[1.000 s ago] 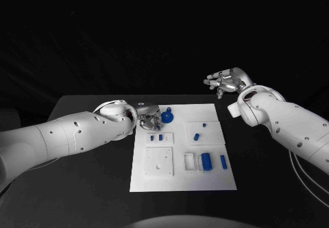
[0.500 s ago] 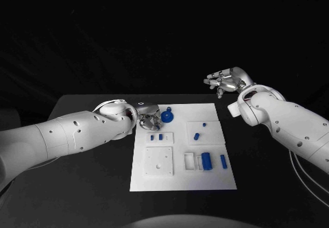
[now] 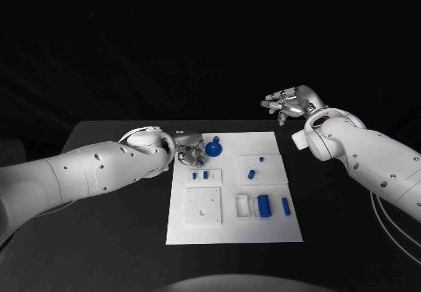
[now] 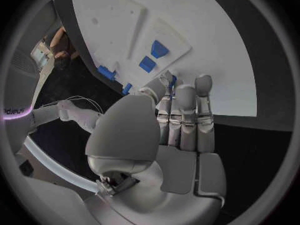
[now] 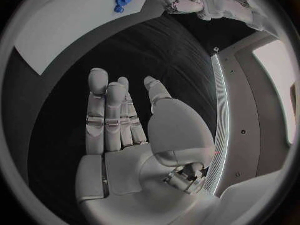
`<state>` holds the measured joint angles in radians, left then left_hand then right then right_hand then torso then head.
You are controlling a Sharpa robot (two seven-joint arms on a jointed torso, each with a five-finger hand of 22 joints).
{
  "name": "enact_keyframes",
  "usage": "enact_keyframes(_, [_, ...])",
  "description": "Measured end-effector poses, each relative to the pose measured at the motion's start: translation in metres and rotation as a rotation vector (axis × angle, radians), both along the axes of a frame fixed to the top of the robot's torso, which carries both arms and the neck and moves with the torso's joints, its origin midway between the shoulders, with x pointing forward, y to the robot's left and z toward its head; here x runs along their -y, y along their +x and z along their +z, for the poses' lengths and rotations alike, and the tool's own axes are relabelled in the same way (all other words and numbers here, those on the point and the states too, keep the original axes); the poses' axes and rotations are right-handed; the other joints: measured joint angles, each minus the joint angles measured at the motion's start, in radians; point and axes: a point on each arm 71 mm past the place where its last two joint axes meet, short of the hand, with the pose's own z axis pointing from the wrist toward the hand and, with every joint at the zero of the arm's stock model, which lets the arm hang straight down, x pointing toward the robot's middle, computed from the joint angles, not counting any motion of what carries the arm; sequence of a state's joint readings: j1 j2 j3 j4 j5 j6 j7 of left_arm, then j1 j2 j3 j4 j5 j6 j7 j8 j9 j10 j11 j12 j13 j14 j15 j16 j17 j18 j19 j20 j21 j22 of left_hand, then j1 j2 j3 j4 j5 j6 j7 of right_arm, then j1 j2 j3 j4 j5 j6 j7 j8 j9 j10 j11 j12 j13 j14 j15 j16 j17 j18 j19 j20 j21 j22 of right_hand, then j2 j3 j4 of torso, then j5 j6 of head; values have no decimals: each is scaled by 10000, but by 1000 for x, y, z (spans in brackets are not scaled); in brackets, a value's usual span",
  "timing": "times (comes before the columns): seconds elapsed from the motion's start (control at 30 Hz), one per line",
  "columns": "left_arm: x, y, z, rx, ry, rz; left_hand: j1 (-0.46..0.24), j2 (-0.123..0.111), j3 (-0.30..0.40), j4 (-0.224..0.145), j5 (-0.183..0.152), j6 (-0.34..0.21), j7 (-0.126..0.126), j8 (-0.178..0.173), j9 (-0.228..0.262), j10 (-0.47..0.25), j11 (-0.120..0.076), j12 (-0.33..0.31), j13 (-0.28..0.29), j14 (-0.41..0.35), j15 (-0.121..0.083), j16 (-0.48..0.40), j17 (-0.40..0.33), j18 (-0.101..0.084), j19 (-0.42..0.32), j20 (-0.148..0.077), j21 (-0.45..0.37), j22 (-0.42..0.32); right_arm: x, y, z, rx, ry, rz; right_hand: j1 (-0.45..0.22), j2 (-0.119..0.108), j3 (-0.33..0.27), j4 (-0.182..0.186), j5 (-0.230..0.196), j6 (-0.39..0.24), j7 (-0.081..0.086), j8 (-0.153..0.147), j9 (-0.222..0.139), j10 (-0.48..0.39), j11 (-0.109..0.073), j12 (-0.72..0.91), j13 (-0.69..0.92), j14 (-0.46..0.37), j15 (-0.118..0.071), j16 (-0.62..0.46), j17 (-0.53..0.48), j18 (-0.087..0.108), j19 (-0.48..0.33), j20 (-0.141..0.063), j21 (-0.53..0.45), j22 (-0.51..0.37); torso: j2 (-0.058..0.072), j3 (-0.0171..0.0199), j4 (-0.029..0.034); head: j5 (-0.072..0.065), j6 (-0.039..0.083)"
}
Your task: Assemble the parts on the task board
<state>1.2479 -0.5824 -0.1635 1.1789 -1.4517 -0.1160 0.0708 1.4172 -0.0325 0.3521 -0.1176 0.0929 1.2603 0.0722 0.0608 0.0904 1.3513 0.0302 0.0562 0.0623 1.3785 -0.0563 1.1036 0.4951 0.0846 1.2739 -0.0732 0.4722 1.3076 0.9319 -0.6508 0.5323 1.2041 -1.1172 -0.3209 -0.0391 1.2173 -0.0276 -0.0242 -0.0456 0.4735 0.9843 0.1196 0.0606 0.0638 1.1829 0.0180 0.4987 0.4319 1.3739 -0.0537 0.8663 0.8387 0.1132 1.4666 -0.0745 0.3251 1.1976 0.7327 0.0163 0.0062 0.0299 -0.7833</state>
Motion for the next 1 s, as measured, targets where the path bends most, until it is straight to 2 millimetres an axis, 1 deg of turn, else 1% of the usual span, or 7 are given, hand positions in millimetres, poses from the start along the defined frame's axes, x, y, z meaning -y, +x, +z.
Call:
enact_keyframes(0.2, [2,1,-2,-44,18,4,-32,31,-13,-13,-8,-8,-4,-29,-46,19,-19,-23,-14,-12,12,0,-1,-23,0,0,0,-1,1,0,0,4,-12,-6,0,0,0,0,0,0,0,0,0,0,0,0,0,0,0,0,0,1,0,0,0,0,4,0,-11,-16,-25])
enact_keyframes(0.43, [3,2,-3,-33,21,17,-42,40,11,12,-10,20,26,11,-37,19,-20,-23,-12,-13,14,0,-1,84,1,2,0,-1,1,0,0,2,-10,-3,0,0,0,0,0,0,0,0,0,0,0,0,0,0,0,0,0,0,0,0,0,0,2,2,1,-38,-32])
enact_keyframes(1.0, [4,3,-4,-88,61,34,-68,8,36,-4,-52,1,38,7,-19,45,-51,-4,-31,-13,16,0,-2,67,-21,-20,0,-2,1,0,0,1,-13,5,0,0,0,0,0,1,-1,0,0,0,0,0,0,0,0,0,0,0,0,0,0,0,-11,2,8,-30,-35])
